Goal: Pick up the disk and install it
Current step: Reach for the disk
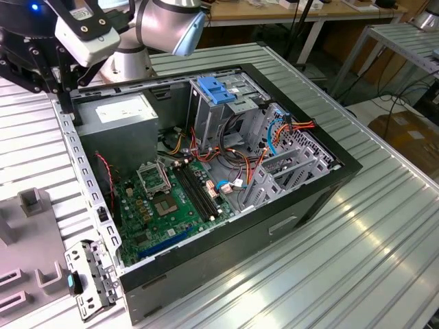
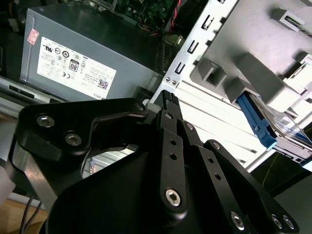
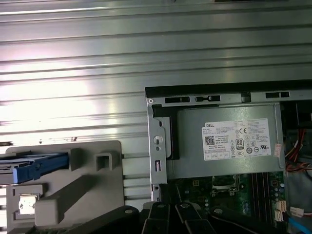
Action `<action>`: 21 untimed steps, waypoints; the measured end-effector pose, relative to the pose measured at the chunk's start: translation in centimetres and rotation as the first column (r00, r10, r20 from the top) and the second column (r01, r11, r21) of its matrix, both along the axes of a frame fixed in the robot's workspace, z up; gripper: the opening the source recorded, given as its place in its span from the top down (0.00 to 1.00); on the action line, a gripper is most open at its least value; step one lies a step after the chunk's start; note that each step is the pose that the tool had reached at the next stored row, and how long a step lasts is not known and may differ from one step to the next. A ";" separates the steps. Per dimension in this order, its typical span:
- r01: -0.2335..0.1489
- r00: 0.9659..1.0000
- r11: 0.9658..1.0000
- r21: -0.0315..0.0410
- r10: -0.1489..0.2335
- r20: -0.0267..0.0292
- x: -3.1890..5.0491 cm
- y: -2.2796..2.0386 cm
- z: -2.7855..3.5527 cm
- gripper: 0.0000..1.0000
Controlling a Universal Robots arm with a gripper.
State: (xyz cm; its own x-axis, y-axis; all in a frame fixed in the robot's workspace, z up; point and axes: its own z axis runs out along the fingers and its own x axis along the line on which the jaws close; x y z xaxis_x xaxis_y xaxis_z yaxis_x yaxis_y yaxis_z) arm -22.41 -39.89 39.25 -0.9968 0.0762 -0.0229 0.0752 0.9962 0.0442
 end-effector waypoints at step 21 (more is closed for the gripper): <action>0.000 1.000 1.000 0.000 0.000 0.000 -1.97 0.00 -0.03 0.89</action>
State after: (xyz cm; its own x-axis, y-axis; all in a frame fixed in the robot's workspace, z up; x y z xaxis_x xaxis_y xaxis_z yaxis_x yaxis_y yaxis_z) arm -24.37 -39.89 39.23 -0.9968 0.0763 -0.0225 0.0752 0.9962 0.0442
